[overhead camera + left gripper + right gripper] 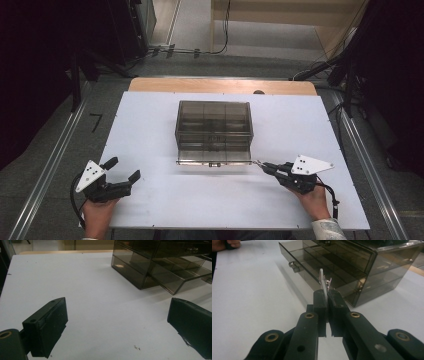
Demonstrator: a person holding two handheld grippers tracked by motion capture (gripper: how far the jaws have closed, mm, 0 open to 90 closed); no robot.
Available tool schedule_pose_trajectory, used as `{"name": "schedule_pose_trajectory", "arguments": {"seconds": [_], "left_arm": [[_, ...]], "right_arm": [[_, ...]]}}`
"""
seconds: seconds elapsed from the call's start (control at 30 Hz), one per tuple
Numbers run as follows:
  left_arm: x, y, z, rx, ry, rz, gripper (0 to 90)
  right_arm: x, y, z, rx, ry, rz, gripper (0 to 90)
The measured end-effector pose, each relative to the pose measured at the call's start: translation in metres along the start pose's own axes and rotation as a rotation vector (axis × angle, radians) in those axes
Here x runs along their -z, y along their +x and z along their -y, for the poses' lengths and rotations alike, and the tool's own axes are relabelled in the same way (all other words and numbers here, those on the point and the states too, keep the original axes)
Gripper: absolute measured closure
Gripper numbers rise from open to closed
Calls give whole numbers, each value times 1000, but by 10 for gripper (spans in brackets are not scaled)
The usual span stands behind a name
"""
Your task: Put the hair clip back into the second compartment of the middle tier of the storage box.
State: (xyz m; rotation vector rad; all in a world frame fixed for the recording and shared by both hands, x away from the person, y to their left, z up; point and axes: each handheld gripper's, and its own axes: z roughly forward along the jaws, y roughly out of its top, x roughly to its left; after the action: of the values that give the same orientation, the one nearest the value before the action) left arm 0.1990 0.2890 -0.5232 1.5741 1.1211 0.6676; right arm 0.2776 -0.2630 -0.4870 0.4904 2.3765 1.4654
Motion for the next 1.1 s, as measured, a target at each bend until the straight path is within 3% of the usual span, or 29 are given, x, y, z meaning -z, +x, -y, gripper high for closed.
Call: {"name": "schedule_pose_trajectory", "arguments": {"seconds": [0.33,0.67,1.1], "left_arm": [[0,0,0,-2,-3,-1,32],[0,-1,0,-4,0,-11,33],[0,-1,0,0,-2,-31,33]], "right_arm": [[-24,9,-16,39,-6,-38,834],[-40,9,-23,54,-9,-56,834],[-69,11,-36,60,-7,-52,834]]}}
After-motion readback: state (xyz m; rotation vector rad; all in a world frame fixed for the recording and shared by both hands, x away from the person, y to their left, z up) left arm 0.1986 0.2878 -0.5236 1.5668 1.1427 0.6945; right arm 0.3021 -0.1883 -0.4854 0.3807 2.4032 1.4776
